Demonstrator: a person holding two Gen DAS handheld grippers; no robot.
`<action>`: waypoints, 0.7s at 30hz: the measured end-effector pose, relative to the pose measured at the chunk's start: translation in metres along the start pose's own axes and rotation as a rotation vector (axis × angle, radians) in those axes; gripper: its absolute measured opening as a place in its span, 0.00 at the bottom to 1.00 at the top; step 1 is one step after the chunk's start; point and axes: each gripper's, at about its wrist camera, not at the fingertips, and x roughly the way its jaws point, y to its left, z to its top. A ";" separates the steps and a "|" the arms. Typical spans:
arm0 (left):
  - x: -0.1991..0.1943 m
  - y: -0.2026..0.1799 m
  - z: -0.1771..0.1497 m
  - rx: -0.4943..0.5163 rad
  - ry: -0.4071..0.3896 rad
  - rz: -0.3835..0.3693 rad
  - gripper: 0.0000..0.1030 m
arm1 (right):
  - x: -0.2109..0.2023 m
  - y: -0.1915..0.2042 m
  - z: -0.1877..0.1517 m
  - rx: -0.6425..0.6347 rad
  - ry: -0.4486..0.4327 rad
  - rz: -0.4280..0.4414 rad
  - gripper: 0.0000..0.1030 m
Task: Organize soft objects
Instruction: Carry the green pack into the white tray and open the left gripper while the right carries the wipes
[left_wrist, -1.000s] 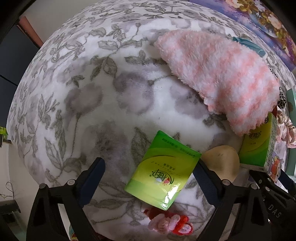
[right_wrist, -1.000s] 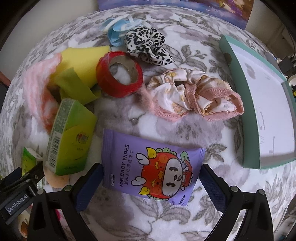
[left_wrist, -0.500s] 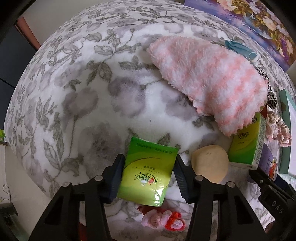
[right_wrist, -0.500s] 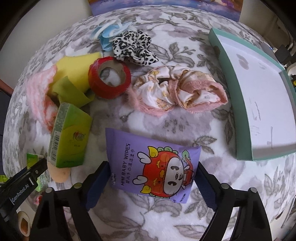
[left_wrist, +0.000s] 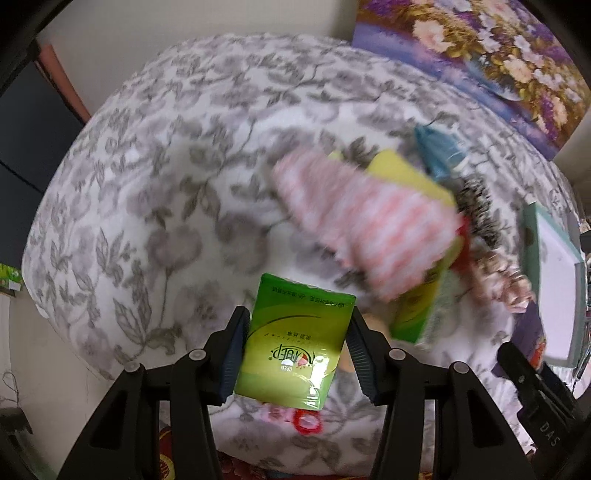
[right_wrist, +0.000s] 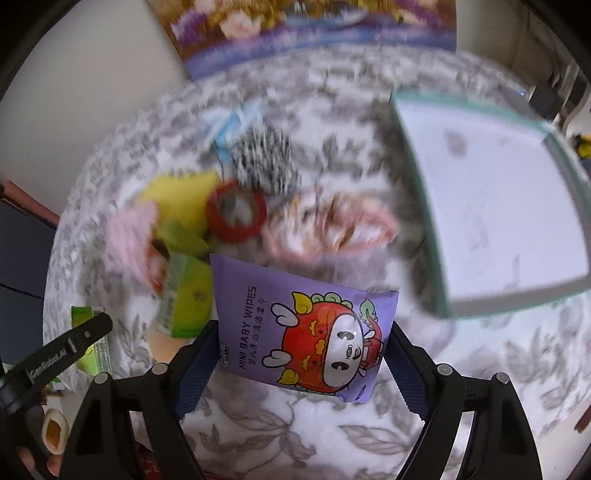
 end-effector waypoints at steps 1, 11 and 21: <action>-0.008 -0.006 0.005 0.007 -0.007 0.002 0.52 | -0.005 -0.002 0.004 0.001 -0.021 -0.012 0.85; -0.057 -0.072 0.025 0.034 -0.066 -0.027 0.53 | -0.063 -0.061 0.047 0.094 -0.143 -0.223 0.85; -0.054 -0.170 0.026 0.132 -0.063 -0.082 0.53 | -0.054 -0.144 0.065 0.222 -0.138 -0.351 0.87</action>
